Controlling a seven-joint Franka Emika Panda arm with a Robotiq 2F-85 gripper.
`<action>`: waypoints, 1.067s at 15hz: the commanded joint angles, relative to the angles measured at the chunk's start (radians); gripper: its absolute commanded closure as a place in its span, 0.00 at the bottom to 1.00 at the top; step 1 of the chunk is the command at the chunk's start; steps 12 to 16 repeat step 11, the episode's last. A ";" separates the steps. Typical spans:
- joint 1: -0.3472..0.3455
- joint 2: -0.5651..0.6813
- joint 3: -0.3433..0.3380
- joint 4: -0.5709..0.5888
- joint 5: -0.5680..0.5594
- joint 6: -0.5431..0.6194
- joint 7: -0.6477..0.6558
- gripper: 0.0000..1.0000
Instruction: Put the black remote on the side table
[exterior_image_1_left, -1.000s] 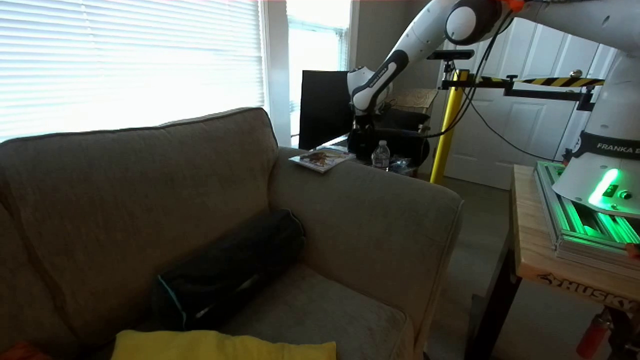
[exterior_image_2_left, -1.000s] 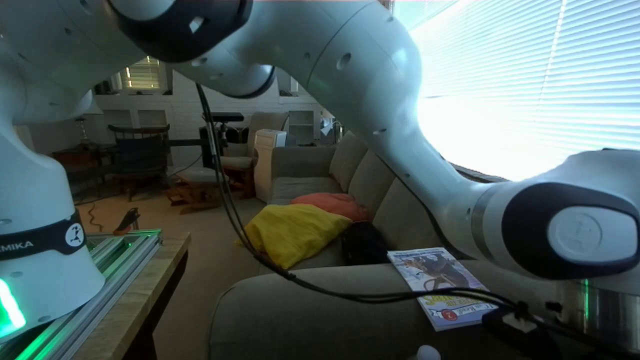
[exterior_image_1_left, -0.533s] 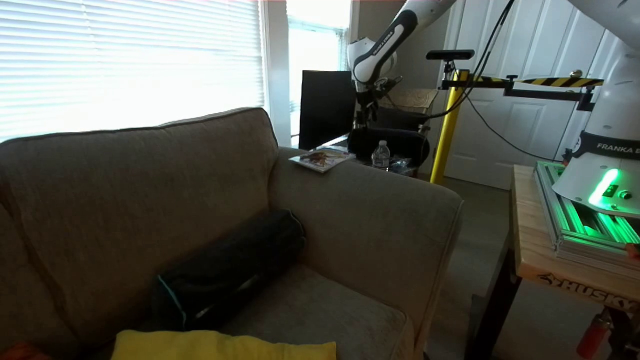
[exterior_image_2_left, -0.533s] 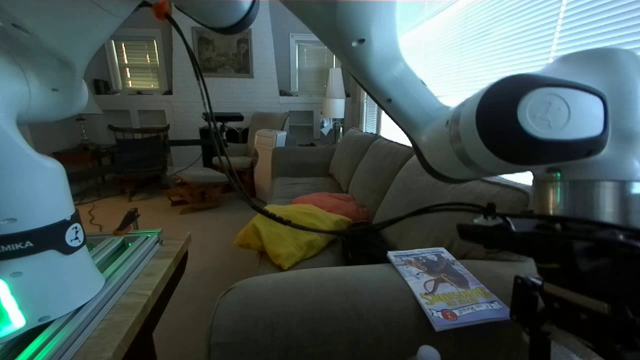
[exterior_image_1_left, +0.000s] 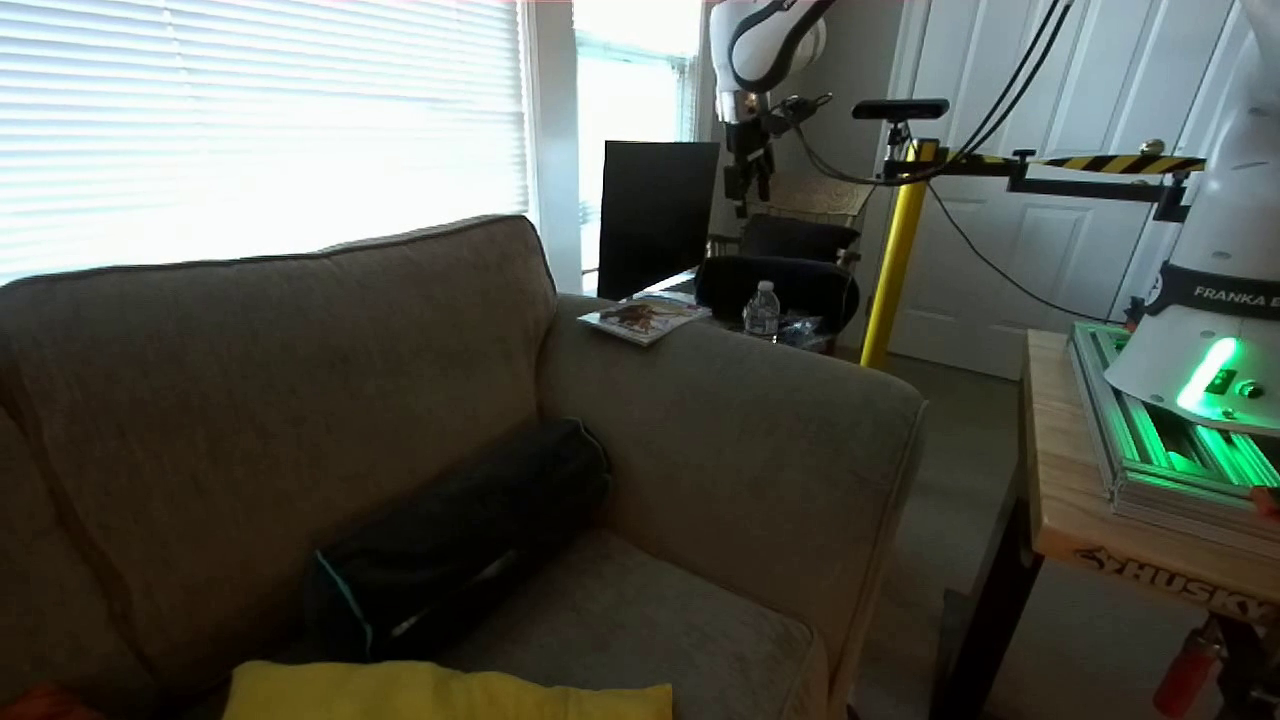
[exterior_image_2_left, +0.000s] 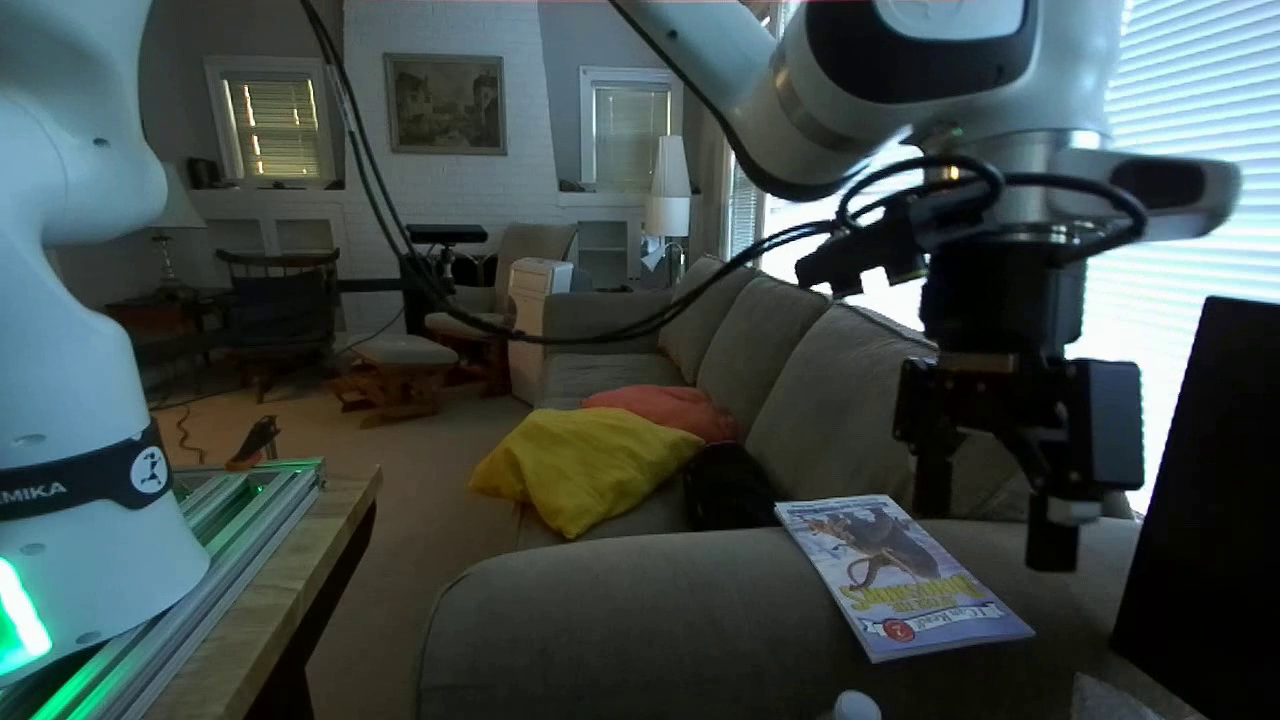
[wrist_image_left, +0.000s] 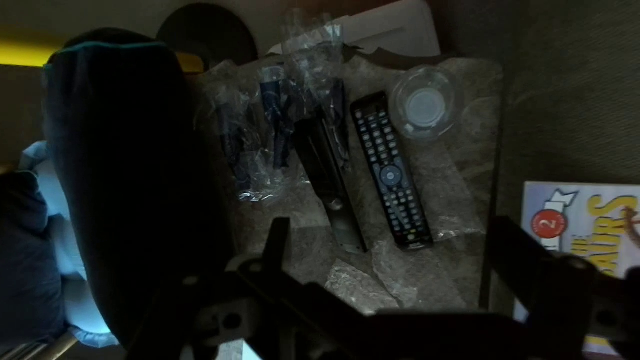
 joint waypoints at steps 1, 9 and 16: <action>-0.006 -0.234 0.052 -0.241 -0.039 0.035 -0.053 0.00; -0.034 -0.403 0.103 -0.358 0.016 0.009 -0.184 0.00; -0.043 -0.439 0.102 -0.382 0.030 0.009 -0.224 0.00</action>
